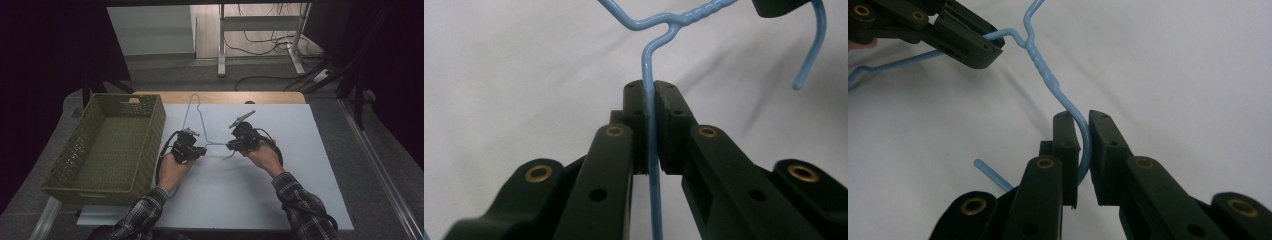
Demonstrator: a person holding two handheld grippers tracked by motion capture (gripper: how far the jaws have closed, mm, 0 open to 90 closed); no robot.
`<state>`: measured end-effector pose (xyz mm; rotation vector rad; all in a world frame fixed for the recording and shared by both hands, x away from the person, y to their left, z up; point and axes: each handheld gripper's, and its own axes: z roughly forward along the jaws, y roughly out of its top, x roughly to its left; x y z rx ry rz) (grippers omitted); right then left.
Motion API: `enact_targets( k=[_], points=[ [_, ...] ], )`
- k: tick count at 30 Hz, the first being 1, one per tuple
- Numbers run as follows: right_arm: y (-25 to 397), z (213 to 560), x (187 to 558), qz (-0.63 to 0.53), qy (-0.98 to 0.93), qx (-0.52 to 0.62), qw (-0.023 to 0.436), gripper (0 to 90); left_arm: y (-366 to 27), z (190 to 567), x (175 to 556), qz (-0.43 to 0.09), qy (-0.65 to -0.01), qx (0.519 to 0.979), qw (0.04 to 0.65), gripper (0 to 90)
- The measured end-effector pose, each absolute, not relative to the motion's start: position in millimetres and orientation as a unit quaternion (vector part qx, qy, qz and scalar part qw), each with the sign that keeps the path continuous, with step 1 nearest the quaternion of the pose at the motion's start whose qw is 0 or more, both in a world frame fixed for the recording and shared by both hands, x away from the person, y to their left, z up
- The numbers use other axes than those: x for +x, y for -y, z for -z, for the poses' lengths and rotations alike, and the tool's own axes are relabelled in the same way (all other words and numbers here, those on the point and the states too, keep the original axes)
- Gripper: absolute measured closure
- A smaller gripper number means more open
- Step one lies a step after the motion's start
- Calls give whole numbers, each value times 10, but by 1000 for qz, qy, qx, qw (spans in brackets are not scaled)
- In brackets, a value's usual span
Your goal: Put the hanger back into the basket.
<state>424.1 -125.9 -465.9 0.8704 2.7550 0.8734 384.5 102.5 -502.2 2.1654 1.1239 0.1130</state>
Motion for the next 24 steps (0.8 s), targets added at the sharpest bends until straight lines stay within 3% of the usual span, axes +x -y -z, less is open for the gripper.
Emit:
enact_targets(
  k=[6,17,24],
  points=[
    [1286,4569,4185,-301,-909,281,65,793,-1000,4956,3822,-55,-431,833,344,869],
    [1381,4034,3887,-358,-892,249,116,545,-999,4814,3792,-60,-421,829,363,872],
    [1729,3847,3730,-390,-872,255,154,532,-1090,4779,3815,-34,-430,814,388,872]
  ],
)
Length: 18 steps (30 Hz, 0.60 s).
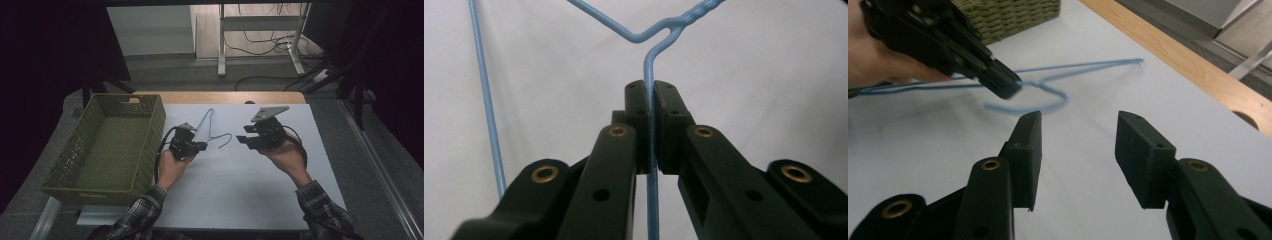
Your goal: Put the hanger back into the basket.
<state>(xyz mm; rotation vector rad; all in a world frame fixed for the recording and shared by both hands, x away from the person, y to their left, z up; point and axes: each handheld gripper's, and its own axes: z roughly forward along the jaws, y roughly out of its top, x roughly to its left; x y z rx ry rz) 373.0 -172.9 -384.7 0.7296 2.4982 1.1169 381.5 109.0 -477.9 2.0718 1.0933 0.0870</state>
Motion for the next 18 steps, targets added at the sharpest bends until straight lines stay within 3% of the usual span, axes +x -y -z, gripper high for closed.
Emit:
enact_targets(
  k=[4,10,18],
  points=[
    [1815,4104,3790,-396,-868,268,136,529,-1129,4775,3819,-18,-432,806,404,871],
    [1627,4439,3981,-438,-857,256,87,551,-1167,4785,3823,-8,-432,802,412,871],
    [1288,4592,4133,-475,-848,220,82,645,-1170,4828,3831,1,-431,800,417,869]
  ],
)
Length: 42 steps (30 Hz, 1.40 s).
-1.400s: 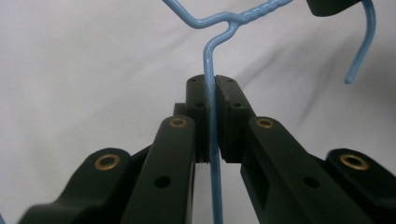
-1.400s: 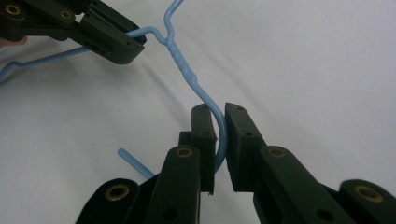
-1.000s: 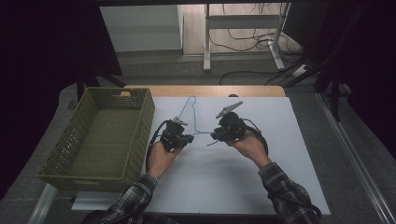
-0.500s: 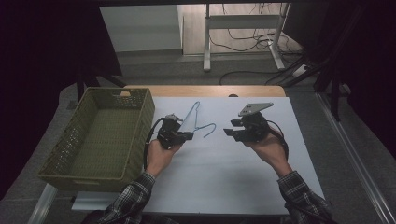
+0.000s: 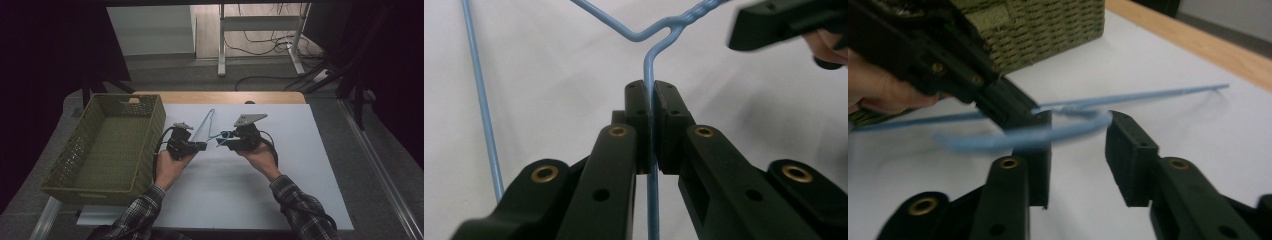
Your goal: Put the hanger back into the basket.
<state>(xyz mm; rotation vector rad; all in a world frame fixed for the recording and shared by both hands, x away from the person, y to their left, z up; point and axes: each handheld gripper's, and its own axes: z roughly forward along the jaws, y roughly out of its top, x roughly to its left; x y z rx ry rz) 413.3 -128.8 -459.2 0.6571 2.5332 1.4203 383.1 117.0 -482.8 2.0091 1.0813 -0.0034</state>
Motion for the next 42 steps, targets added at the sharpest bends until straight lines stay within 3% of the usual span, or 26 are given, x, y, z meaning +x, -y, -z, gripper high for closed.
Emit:
enact_targets(
  k=[7,11,15,20,26,34,38,40,42],
  points=[
    [1216,4642,4195,-511,-829,220,52,832,-1151,4831,3825,4,-420,807,416,867],
    [1167,4572,4153,-505,-831,228,56,846,-1140,4796,3811,-11,-412,812,414,852],
    [1081,4412,4068,-471,-844,242,84,846,-1124,4606,3753,-49,-385,830,400,710],
    [989,4196,3943,-435,-858,253,105,846,-1067,4377,3656,-86,-356,851,376,674],
    [962,3992,3836,-408,-861,283,107,846,-991,4316,3609,-79,-331,870,356,681],
    [977,3886,3750,-379,-873,289,101,845,-920,4346,3621,-23,-331,875,354,843],
    [984,3892,3720,-370,-878,283,107,841,-934,4365,3633,-3,-341,869,359,874],
    [1007,3890,3714,-375,-877,282,107,830,-940,4355,3629,6,-348,861,370,875],
    [1047,3873,3709,-386,-872,281,107,752,-963,4329,3633,12,-354,854,380,876]
  ],
)
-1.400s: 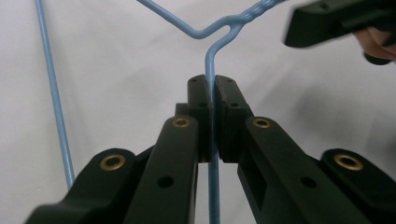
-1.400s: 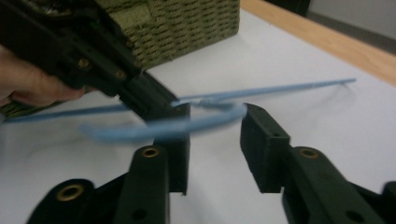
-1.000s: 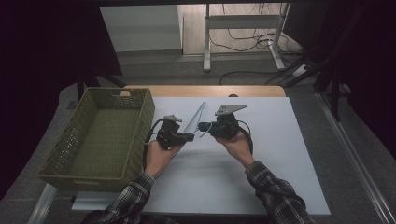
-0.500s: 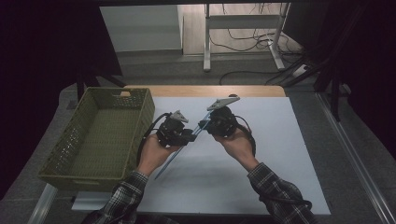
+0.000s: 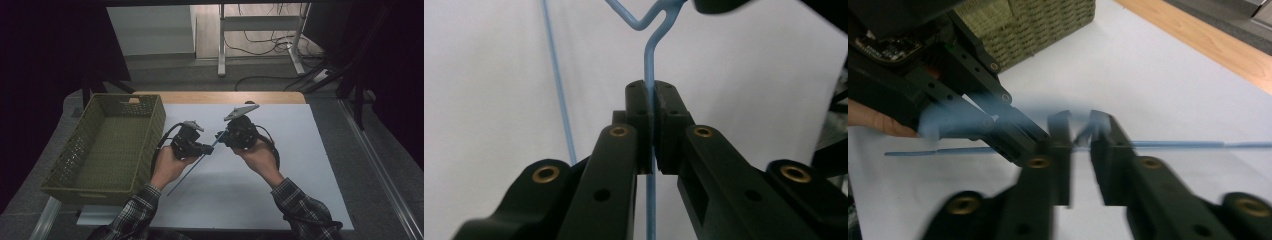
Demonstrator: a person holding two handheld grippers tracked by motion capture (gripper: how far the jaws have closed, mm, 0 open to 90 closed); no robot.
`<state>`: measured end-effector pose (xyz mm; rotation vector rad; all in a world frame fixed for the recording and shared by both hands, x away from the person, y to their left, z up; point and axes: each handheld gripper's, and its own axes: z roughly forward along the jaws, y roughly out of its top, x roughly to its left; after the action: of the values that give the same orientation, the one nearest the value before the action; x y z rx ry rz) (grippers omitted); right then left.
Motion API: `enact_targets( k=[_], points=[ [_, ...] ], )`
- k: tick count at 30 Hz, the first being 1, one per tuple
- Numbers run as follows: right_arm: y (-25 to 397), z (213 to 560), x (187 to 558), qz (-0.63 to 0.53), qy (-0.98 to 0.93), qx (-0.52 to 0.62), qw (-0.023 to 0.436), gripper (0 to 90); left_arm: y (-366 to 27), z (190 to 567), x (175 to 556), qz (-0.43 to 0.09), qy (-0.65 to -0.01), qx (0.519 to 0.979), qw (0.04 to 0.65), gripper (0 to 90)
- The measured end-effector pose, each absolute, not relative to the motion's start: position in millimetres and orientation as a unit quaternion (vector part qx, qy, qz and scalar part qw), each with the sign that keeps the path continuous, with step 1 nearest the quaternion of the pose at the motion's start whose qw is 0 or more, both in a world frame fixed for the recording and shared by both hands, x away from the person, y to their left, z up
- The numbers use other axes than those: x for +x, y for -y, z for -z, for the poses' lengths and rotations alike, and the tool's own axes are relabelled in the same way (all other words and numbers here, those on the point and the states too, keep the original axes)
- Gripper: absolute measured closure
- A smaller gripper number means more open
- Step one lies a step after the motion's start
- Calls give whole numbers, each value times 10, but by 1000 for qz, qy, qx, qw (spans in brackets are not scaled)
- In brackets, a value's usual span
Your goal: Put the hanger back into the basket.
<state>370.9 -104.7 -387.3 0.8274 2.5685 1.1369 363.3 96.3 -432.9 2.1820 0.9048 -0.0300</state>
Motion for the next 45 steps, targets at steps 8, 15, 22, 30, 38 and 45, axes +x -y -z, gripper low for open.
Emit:
enact_targets(
  k=[8,15,22,30,38,45],
  points=[
    [1366,3763,3545,-418,-852,292,117,516,-1154,4192,3624,35,-371,832,411,877],
    [1733,3886,3367,-426,-845,304,110,348,-1316,4013,3506,18,-376,825,423,877],
    [2012,4061,3229,-427,-837,325,109,210,-1563,3883,3425,14,-389,808,443,876],
    [2270,4173,3100,-427,-828,346,112,103,-1930,3617,3338,-17,-414,790,452,876],
    [2443,4262,2972,-421,-827,354,113,62,-2474,3337,3228,-51,-434,767,470,876],
    [2570,4320,2920,-415,-826,365,114,59,-3005,3207,3190,-71,-447,751,480,876]
  ],
)
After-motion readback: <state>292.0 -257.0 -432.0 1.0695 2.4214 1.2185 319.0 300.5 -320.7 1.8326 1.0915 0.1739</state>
